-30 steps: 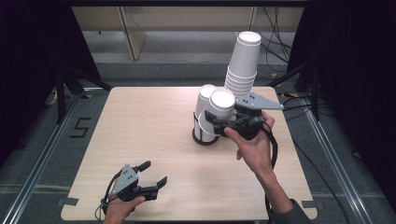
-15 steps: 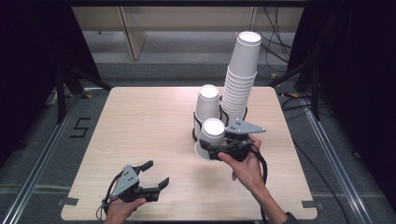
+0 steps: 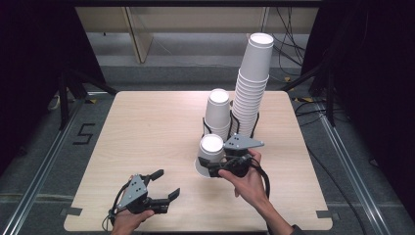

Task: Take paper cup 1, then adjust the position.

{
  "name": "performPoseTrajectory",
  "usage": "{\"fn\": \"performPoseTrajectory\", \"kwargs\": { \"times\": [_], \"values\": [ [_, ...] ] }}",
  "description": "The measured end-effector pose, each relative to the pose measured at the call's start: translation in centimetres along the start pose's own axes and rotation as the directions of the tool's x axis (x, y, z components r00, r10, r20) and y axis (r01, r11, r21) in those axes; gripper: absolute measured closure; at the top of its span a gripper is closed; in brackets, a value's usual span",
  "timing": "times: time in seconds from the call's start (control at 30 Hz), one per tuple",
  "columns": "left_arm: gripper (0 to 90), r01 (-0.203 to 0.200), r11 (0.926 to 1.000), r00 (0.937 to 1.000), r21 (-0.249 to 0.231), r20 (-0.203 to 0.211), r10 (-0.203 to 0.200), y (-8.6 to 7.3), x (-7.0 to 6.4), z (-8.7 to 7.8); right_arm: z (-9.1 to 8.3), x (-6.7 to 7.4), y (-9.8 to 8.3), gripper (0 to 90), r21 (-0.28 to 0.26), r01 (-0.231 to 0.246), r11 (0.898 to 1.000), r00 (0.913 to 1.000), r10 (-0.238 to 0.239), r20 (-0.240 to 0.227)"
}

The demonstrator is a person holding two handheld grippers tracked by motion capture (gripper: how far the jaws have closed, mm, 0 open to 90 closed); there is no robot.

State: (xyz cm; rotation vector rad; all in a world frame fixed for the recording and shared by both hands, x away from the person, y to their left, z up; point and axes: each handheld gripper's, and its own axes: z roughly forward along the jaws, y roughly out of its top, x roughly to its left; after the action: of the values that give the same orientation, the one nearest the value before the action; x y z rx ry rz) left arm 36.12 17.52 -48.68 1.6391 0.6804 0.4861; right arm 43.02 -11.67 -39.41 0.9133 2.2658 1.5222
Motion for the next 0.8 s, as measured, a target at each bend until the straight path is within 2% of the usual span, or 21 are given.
{"fn": "performPoseTrajectory", "kwargs": {
  "times": [0.2,0.33,0.4,0.43,0.47,0.5,0.6,0.63,0.67,0.77,0.8],
  "values": [
    [14.2,-0.004,1.0000,0.9999,-0.003,0.015,0.004,0.0,-0.5,0.2,0.6,0.4,-0.3,19.3,-0.003,0.003,1.000,0.9997,-0.003,-0.022],
    [14.2,0.000,1.0000,0.9997,-0.002,0.026,0.000,0.0,-0.8,0.3,1.2,1.2,-0.5,19.3,-0.001,0.013,1.000,0.9990,-0.013,-0.043],
    [14.2,0.000,1.0000,0.9996,0.002,0.027,0.000,0.0,-0.8,0.4,1.2,1.4,-0.5,19.3,0.014,0.017,1.000,0.9991,-0.017,-0.040],
    [14.2,0.010,0.9999,0.9991,-0.014,0.041,-0.010,0.0,-0.9,0.6,1.5,1.6,-0.6,19.3,0.004,0.024,1.000,0.9985,-0.024,-0.049],
    [14.2,0.011,0.9998,0.9988,-0.014,0.048,-0.010,0.0,-1.0,0.6,1.6,1.8,-0.6,19.3,0.009,0.010,1.000,0.9984,-0.009,-0.055],
    [14.2,0.011,0.9999,0.9992,0.001,0.040,-0.011,0.1,-1.2,0.6,1.8,2.1,-0.6,19.3,0.015,0.026,1.000,0.9979,-0.025,-0.059],
    [14.2,0.012,0.9999,0.9989,-0.007,0.045,-0.012,0.2,-1.4,0.8,2.1,2.3,-0.6,19.3,0.007,0.047,0.999,0.9966,-0.047,-0.068],
    [14.2,0.014,0.9997,0.9977,-0.020,0.066,-0.013,0.1,-1.6,1.1,2.2,2.8,-0.7,19.3,0.026,0.029,0.999,0.9971,-0.027,-0.071],
    [14.2,0.010,0.9998,0.9978,-0.017,0.066,-0.009,0.1,-1.7,1.2,2.5,2.9,-0.8,19.3,0.019,0.046,0.999,0.9952,-0.044,-0.088],
    [14.2,0.004,1.0000,0.9983,-0.005,0.058,-0.004,0.2,-2.0,1.2,2.7,3.2,-1.0,19.3,0.019,0.048,0.999,0.9947,-0.046,-0.091],
    [14.2,0.001,0.9999,0.9980,-0.011,0.064,0.000,0.1,-2.1,1.4,2.9,3.5,-1.1,19.3,0.021,0.052,0.998,0.9924,-0.049,-0.113]
  ]
}}
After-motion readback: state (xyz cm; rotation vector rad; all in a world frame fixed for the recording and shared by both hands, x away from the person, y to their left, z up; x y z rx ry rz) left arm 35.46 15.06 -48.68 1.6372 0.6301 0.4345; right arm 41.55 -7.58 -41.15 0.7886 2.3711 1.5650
